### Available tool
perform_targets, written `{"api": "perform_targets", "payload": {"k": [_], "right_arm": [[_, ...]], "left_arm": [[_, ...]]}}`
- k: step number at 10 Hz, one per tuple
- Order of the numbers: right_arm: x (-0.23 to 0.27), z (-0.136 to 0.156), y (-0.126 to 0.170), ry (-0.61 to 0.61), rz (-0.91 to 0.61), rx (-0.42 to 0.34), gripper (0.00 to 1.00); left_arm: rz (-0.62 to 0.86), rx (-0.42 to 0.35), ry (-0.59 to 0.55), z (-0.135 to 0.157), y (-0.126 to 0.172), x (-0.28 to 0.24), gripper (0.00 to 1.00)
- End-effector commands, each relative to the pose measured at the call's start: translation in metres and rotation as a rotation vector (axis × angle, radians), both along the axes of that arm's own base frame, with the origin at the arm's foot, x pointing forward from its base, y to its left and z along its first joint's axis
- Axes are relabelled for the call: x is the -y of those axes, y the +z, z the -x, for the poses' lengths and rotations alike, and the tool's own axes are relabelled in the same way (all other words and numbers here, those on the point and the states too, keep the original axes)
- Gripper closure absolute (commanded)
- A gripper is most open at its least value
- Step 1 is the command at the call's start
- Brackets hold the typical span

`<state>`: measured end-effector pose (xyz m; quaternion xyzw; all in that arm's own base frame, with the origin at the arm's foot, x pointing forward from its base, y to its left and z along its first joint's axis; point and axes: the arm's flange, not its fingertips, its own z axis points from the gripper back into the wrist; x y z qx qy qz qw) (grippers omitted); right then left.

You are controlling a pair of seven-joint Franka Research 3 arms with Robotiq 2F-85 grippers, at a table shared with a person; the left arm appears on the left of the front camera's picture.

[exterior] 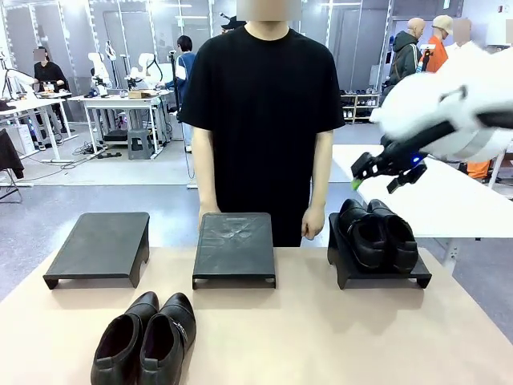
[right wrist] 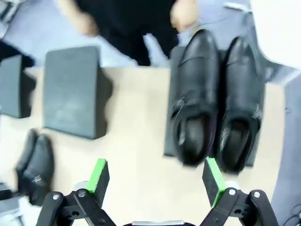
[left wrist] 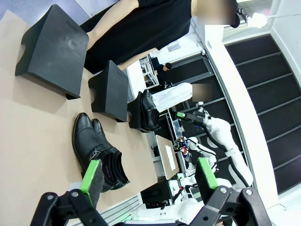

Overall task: Place the shoes on the stand as instructed by the person.
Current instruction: Pick up another pair of Shoes and place it on the Shoes Stand indicated by the person.

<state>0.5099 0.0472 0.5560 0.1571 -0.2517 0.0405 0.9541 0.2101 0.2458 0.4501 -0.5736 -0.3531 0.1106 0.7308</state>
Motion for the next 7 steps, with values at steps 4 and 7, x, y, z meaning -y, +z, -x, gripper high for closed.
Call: {"api": "perform_targets", "payload": {"k": [4, 7], "right_arm": [[0.128, 0.136, -0.016, 0.142, -0.498, -0.272, 0.00], [0.195, 0.236, -0.055, 0.054, -0.775, -0.197, 0.00]], "left_arm": [[0.005, 0.031, -0.003, -0.001, 0.001, -0.002, 0.00], [0.005, 0.031, -0.003, -0.001, 0.001, -0.002, 0.00]]}}
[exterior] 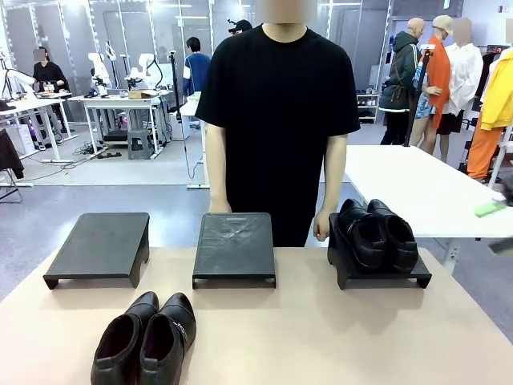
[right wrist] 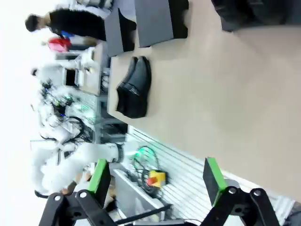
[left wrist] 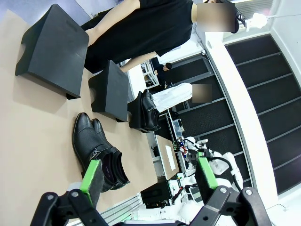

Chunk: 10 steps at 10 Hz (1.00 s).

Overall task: Place the shoes on the stand as instructed by the person.
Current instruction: Pick up another pair of Shoes and place it on the Shoes Stand indicated by the person.

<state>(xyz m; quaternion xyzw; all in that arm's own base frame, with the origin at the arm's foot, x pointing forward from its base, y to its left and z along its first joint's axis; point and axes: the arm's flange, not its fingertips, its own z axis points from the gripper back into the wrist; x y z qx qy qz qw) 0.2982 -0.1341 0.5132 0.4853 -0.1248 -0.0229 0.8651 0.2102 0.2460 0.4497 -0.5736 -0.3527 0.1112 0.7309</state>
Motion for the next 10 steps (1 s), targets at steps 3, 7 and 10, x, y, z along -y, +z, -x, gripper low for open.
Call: {"api": "perform_targets", "payload": {"k": [3, 7, 10], "right_arm": [[0.021, 0.072, -0.052, -0.050, -0.238, 0.060, 0.00], [0.033, 0.075, -0.050, -0.083, -0.225, 0.017, 0.00], [0.033, 0.075, -0.050, -0.083, -0.225, 0.017, 0.00]], "left_arm": [[0.005, 0.033, -0.003, -0.001, 0.001, -0.002, 0.00], [0.005, 0.033, -0.003, -0.001, 0.001, -0.002, 0.00], [0.005, 0.033, -0.003, -0.001, 0.001, -0.002, 0.00]]}}
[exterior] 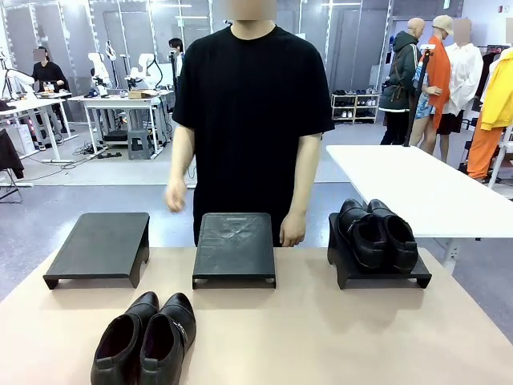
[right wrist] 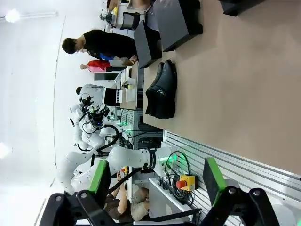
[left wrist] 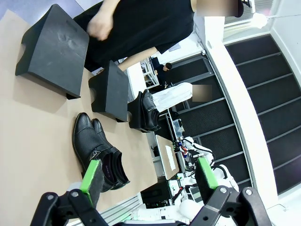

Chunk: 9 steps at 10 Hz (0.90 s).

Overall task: Place the shoes on the stand as instructed by the person.
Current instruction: Pick up another pair of Shoes and place it on the Shoes Stand indicated by the person.

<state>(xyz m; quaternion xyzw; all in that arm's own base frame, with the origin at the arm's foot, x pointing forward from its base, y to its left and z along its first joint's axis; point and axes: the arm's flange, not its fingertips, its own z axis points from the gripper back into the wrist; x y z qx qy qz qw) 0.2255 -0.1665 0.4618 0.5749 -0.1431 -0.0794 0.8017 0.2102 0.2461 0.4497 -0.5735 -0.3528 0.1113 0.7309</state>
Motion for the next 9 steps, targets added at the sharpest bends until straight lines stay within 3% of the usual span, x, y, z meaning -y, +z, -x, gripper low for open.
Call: {"api": "perform_targets", "payload": {"k": [1, 9], "right_arm": [[0.0009, 0.0020, 0.0010, 0.011, 0.006, 0.022, 0.00], [0.0009, 0.0020, 0.0010, 0.011, 0.006, 0.022, 0.00]], "left_arm": [[0.005, 0.033, -0.003, -0.0009, 0.0010, -0.0022, 0.00], [0.005, 0.033, -0.003, -0.0009, 0.0010, -0.0022, 0.00]]}}
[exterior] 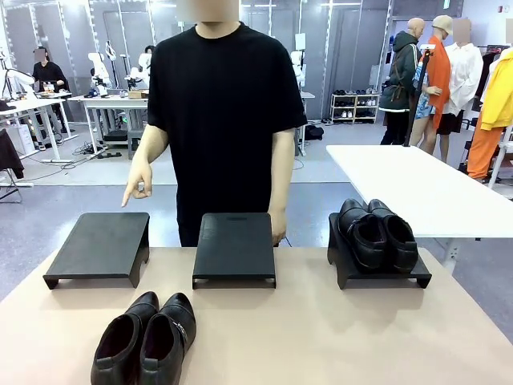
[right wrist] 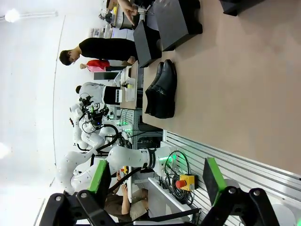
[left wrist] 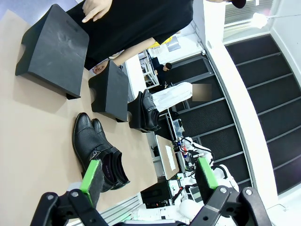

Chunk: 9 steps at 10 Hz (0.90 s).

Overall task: Place the shoes on the stand as instructed by the person.
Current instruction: Pick up another pair of Shoes and place it on the Shoes Stand indicated by the person.

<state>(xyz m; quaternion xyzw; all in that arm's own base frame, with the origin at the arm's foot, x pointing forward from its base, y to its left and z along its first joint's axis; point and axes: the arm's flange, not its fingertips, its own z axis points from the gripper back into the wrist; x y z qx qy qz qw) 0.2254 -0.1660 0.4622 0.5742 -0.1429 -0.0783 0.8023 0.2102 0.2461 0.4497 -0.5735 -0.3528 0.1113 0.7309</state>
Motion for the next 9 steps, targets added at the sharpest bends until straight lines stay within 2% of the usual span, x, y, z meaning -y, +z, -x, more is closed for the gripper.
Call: {"api": "perform_targets", "payload": {"k": [1, 6, 9], "right_arm": [[0.001, 0.002, 0.001, 0.009, 0.004, 0.021, 0.00], [0.001, 0.002, 0.001, 0.009, 0.004, 0.021, 0.00], [0.001, 0.002, 0.001, 0.009, 0.004, 0.021, 0.00]], "left_arm": [[0.005, 0.033, -0.003, -0.001, 0.001, -0.002, 0.00], [0.005, 0.033, -0.003, -0.001, 0.001, -0.002, 0.00], [-0.038, -0.020, -0.032, -0.008, 0.015, 0.015, 0.00]]}}
